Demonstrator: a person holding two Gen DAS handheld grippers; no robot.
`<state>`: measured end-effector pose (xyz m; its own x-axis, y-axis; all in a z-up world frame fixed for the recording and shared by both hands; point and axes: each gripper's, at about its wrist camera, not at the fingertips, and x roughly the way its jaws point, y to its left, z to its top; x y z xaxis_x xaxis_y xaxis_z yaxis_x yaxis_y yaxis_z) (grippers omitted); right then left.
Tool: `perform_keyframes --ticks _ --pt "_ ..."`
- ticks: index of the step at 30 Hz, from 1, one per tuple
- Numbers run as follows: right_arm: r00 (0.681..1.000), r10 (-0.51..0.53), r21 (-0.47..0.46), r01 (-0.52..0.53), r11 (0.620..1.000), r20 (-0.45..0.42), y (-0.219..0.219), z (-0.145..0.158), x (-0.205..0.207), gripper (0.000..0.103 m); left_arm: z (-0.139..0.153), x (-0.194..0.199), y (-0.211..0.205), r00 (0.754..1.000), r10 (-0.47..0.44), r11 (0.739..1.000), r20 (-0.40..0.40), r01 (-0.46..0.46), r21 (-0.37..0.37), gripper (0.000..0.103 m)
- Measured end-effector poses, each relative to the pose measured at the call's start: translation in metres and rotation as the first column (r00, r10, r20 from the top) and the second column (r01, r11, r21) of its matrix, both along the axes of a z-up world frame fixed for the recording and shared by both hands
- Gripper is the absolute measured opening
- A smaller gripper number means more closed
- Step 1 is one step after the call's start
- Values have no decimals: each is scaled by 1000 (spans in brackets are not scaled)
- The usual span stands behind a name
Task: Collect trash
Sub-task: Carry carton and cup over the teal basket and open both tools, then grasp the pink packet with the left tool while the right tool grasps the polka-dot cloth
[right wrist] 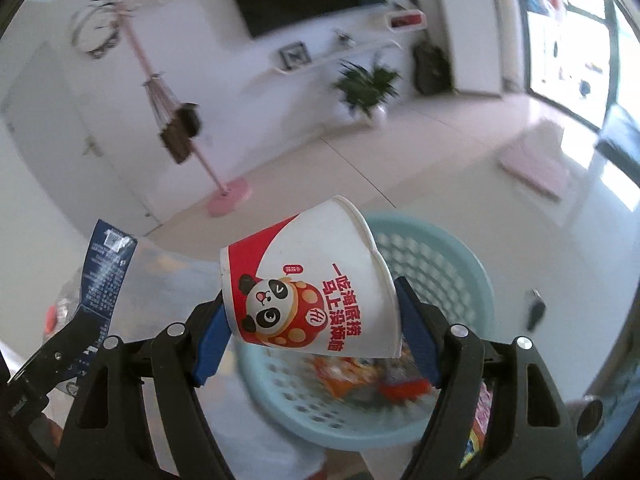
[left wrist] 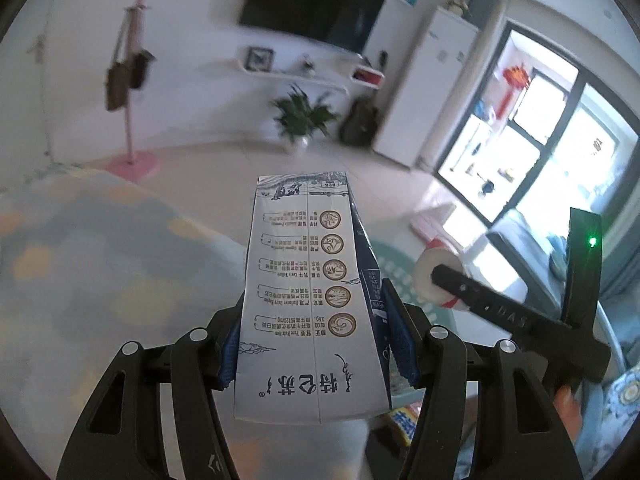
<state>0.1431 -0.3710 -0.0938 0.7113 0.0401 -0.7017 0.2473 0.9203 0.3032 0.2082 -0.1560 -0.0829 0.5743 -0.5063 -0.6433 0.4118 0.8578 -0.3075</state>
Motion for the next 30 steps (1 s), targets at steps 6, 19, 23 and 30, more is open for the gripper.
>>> perform_keyframes --ticks 6,19,23,30 --pt "997 -37 5 37 999 -71 -17 -26 2 73 -18 17 -31 996 -81 997 -29 81 -14 58" --pt "996 -48 14 49 999 -74 -20 -26 7 74 -15 6 -10 999 -43 997 5 43 -67 77" --pt "999 -25 4 25 1000 -32 -7 -11 5 74 -7 1 0 999 -30 997 29 32 -74 77" --pt "999 31 -15 -31 999 19 22 15 0 74 9 -15 34 998 22 994 52 -16 -113 77"
